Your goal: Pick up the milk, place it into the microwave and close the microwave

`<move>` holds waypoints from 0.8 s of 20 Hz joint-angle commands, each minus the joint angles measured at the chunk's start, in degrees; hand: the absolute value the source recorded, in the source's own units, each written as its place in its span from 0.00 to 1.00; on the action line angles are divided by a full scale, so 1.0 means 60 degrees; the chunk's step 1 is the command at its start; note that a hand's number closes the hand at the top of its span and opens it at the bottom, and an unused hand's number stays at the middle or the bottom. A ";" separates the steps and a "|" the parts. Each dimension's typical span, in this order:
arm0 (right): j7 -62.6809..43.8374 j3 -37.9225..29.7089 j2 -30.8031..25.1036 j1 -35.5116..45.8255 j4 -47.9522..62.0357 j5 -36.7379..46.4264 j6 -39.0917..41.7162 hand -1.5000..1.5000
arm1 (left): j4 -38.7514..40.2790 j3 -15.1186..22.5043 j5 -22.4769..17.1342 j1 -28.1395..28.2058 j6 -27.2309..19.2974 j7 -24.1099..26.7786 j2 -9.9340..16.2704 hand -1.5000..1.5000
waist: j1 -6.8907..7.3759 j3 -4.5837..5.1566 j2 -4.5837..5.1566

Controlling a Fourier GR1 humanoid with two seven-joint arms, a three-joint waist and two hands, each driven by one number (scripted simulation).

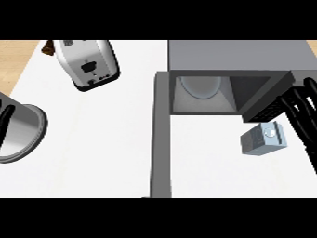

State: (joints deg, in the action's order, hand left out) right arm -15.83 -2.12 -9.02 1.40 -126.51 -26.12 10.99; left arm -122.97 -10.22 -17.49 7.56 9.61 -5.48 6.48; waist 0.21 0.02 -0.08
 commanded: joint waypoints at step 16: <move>0.1858 -0.1510 -0.0225 0.0133 0.3512 0.1271 0.0687 0.00 | -0.0420 -0.0799 -0.0458 0.1414 0.1220 0.0614 -0.0400 0.00 | 0.0005 -0.0004 0.0013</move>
State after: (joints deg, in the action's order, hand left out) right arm -8.07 -8.84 -9.24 1.73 -111.42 -19.11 12.92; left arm -125.49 -15.24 -21.61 15.50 16.63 -2.60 5.44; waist 0.31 0.00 -0.02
